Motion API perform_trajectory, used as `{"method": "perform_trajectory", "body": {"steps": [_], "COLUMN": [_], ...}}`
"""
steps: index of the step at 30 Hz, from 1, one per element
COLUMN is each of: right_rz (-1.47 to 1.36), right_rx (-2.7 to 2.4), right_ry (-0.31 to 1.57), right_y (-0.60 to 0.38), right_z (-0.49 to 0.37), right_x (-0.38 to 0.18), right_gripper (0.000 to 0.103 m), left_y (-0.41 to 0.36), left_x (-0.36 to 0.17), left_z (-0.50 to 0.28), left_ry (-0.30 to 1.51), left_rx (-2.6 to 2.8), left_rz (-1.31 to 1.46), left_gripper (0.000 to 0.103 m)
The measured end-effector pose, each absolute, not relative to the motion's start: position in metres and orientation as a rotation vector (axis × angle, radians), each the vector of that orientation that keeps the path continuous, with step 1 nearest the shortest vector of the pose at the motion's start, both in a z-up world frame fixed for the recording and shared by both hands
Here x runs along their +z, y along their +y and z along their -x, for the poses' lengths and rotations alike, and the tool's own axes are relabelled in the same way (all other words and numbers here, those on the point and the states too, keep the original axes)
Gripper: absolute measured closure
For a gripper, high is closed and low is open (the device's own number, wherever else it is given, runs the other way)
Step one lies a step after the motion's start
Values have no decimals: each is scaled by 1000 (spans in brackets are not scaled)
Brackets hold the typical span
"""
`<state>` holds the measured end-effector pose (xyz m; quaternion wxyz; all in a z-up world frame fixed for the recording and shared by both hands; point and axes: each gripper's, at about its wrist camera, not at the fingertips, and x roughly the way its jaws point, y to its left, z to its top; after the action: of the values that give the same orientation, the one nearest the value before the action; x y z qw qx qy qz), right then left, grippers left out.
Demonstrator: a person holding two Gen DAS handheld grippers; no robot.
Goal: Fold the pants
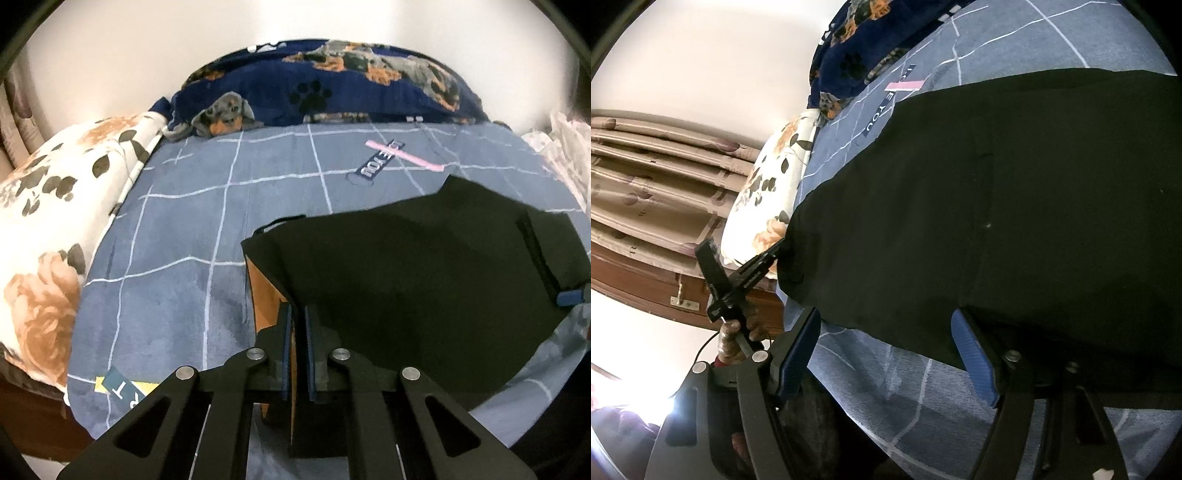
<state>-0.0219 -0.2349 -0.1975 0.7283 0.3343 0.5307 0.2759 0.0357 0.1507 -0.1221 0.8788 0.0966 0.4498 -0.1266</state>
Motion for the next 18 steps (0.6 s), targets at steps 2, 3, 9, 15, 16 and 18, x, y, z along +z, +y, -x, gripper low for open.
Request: {"method": "perform_trajectory", "body": {"steps": [2,3,9,15,16,18], "right_rz": [-737,-738,-739,-741,-741,-742], "right_rx": [608,609,611,617,618,620], "right_ry": [1169,1168,1163,1154,1154,1149], "right_y": [-235,-234,-230,-229,-229,-227], "right_z": [22,22,19,17,17,16], "right_x": [-197,-197,-196,-195,-195,-195], "right_gripper": [31,31,31,31,31,31], "left_y": [148,147,137,135,135,136], "left_x": [-114,-110,-85,-65,-63,-58], "left_z": [-33,-31,-23,-20,-20,-20], "left_ry": [922,916,874,856,856,855], "left_rx": [-273,-278,-321,-361,-370,-385], "left_rz": [-191,-189,-137,-36,-16,25], "left_gripper": [96,96,96,96,96,96]}}
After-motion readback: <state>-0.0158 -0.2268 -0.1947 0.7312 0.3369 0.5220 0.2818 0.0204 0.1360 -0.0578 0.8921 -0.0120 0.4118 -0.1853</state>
